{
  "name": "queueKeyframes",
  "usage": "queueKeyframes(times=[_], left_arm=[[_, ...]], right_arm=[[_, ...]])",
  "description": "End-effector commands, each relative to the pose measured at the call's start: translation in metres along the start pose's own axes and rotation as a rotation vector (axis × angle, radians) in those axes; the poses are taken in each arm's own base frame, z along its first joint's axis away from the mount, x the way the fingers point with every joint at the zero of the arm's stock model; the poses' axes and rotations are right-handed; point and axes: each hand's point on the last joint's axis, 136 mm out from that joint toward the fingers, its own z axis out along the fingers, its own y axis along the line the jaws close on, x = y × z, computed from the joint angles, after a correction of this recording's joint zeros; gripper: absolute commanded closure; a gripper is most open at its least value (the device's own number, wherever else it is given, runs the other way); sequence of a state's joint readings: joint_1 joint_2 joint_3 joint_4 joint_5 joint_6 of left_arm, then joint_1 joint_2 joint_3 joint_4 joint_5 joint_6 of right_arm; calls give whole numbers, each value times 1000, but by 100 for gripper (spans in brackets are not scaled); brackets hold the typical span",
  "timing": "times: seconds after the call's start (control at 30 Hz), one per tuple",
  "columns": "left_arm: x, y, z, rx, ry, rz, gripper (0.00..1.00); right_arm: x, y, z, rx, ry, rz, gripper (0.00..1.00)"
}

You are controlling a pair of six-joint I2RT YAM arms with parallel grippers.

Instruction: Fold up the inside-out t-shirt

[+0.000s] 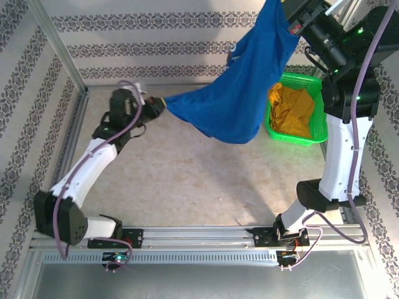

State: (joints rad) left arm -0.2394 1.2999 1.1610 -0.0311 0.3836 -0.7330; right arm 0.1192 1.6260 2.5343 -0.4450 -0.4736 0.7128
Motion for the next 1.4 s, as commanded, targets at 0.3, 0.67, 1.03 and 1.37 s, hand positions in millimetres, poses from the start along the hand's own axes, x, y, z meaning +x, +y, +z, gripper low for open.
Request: queueKeyframes(times=[0.3, 0.67, 1.03, 1.37], left_arm=[[-121, -62, -52, 243, -389, -66, 100], [-219, 3, -118, -35, -659, -160, 100], [-181, -70, -179, 99, -623, -89, 100], [-127, 48, -88, -204, -346, -219, 100]], right_arm=[[10, -12, -20, 83, 0, -49, 100], [1, -47, -41, 184, -46, -4, 100], [3, 48, -64, -137, -10, 46, 100], [102, -73, 19, 69, 174, 196, 100]])
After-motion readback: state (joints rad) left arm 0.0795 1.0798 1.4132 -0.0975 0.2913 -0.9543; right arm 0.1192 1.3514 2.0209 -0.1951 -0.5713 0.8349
